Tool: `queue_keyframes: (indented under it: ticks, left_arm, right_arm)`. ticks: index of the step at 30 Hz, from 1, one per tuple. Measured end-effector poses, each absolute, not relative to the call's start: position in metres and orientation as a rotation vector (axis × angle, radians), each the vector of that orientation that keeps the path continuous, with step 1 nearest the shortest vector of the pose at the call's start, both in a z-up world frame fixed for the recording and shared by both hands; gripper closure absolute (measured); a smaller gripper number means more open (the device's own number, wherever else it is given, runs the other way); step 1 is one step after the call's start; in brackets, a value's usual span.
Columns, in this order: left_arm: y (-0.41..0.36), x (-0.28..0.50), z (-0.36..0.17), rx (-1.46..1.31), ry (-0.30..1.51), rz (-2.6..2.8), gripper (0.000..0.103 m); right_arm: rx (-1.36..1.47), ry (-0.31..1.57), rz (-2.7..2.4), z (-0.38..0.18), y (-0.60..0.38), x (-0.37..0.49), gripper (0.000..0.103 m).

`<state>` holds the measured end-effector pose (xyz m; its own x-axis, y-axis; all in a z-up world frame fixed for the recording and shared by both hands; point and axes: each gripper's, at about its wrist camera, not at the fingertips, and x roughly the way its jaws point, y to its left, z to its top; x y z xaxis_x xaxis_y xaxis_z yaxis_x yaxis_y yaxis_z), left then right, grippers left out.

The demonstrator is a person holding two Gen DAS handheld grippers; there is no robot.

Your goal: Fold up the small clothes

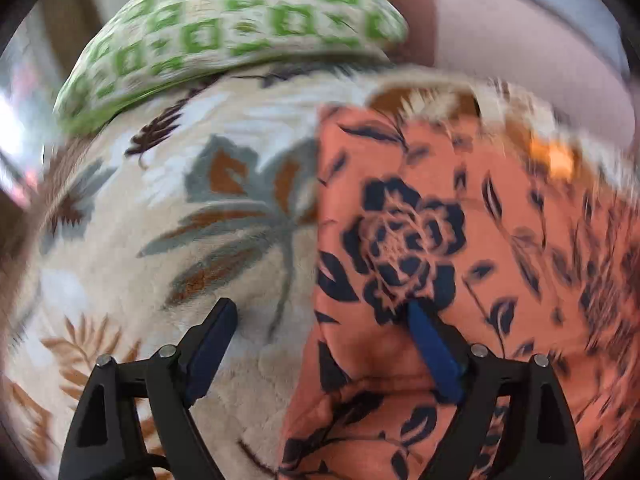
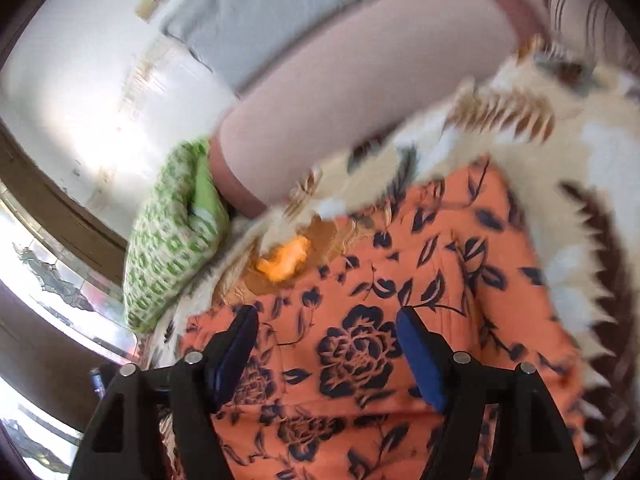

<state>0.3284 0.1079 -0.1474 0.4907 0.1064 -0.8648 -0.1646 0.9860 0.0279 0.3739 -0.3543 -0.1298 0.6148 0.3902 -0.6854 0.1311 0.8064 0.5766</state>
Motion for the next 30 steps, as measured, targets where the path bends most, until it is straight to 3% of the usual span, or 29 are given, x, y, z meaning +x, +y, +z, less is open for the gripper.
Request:
queue_keyframes:
  ticks: [1,3,6,8,10,16,19,25,28,30]
  left_arm:
    - [0.11,0.328,-0.146,-0.068,1.054,0.172,0.012]
    - [0.11,0.327,-0.145,-0.052,1.051,0.166,0.012]
    - [0.109,0.328,-0.147,-0.044,1.042,0.171,0.009]
    - [0.112,0.327,-0.147,-0.067,1.041,0.179,0.009]
    - [0.112,0.325,-0.146,-0.066,1.039,0.179,0.009]
    - [0.114,0.327,-0.148,-0.057,1.032,0.17,0.007]
    - [0.113,0.326,-0.148,-0.058,1.03,0.173,0.007]
    - [0.118,0.313,-0.137,-0.059,1.025,0.182,0.007]
    - [0.119,0.301,-0.137,-0.063,1.029,0.19,0.007]
    - [0.121,0.298,-0.143,-0.057,1.075,0.185,0.007]
  right_arm:
    - [0.712,0.968,0.138,-0.15,-0.365,0.38,0.034]
    - [0.763,0.902,0.154,-0.139,-0.371,0.373,0.035]
    - [0.695,0.833,0.189,-0.115,-0.363,0.366,0.032]
    - [0.631,0.882,0.188,-0.124,-0.357,0.373,0.024]
    - [0.655,0.947,0.157,-0.146,-0.359,0.386,0.024]
    - [0.598,0.84,0.204,-0.109,-0.352,0.377,0.024]
    - [0.613,0.949,0.145,-0.144,-0.35,0.387,0.024]
    - [0.677,0.816,0.238,-0.114,-0.356,0.37,0.023]
    - [0.654,0.98,0.16,-0.151,-0.362,0.381,0.016]
    - [0.701,0.919,0.163,-0.144,-0.367,0.373,0.017]
